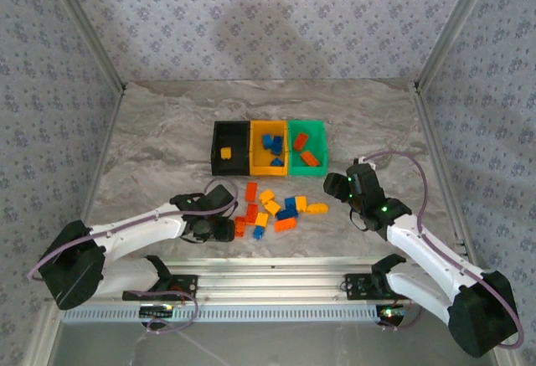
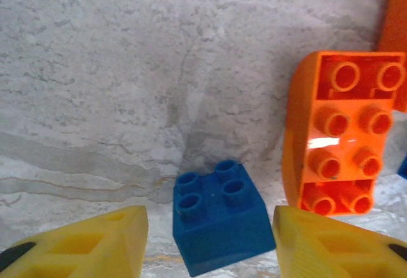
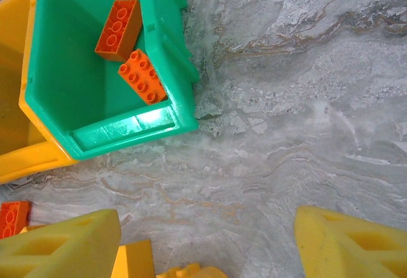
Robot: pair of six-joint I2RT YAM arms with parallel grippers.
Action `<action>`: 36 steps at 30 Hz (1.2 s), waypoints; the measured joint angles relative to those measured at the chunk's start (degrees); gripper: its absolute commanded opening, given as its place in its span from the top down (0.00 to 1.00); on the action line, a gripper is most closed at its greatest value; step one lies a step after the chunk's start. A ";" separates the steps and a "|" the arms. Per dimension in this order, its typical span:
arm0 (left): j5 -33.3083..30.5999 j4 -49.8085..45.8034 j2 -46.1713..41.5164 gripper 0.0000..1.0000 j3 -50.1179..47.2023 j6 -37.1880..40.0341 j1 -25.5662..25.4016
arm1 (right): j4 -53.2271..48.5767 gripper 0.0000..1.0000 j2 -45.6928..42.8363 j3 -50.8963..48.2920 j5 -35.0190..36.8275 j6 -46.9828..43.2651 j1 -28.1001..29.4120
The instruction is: Sort the legos into containers by color
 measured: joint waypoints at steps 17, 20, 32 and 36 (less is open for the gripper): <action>-3.41 1.60 3.85 0.46 -0.85 0.72 0.13 | -0.02 0.26 -0.24 -0.04 -0.20 0.00 -0.48; -4.11 1.75 4.07 0.55 -0.85 0.87 0.13 | -0.02 0.26 -0.24 -0.07 -0.22 0.00 -0.48; -5.11 0.61 2.97 0.69 2.38 1.86 0.13 | 0.09 0.26 -0.24 -0.52 -0.44 0.02 -0.85; -6.47 0.81 3.65 0.70 10.80 3.63 0.39 | 0.37 0.26 -0.24 -0.74 -0.46 0.09 -0.92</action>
